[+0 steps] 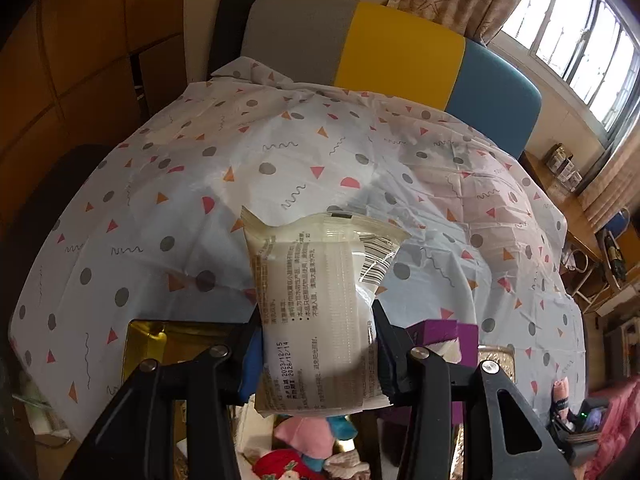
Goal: Organize soft objects
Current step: 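Carry the white packet into the gold tray and open the left gripper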
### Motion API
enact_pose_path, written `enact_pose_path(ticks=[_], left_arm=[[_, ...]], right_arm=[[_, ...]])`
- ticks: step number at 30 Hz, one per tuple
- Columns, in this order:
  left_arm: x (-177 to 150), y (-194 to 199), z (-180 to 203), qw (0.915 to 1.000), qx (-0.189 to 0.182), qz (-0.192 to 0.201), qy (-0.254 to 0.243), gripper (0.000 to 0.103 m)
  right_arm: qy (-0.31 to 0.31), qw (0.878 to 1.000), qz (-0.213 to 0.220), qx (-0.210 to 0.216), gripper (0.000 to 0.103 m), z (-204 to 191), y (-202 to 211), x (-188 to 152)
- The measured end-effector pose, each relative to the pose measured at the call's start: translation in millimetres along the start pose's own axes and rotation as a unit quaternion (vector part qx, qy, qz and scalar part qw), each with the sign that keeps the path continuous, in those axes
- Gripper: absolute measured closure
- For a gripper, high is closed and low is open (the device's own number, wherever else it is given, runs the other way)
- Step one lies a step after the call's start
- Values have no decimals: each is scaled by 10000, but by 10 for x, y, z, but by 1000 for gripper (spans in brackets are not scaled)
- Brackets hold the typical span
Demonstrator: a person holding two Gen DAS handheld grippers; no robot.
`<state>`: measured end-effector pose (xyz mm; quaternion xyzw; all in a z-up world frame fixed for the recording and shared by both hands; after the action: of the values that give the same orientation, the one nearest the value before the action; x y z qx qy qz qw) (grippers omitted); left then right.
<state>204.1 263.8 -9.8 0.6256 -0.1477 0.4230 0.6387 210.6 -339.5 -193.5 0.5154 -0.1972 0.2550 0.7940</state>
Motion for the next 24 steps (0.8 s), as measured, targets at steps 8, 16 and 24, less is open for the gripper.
enact_pose_path(ticks=[8,16,24], left_arm=[[-517,290,-512,10000,-63,-28,28,56],[-1176,508,-958,9995,-23,-236,209,56],[-1781,650,-1199,9983,33,-535,213,56]], right_arm=[[128,9998,56,-104,65,-20,5,1],[137,9998,64,-110,65,-17,-1,-5],[330,9991,140,-245,65,-52,-7,-5]])
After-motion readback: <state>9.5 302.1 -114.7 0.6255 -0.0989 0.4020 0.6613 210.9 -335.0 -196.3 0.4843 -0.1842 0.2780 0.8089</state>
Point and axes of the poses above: each gripper's, at about its wrist camera, not at the fingertips, and y roughly against the way its jaws point, z to its right, x to its top, the point moved 7 cm from there along -y, roughly the way its jaws point, and after that the axes turned 13 degrees about z, right-handed, at the moved point
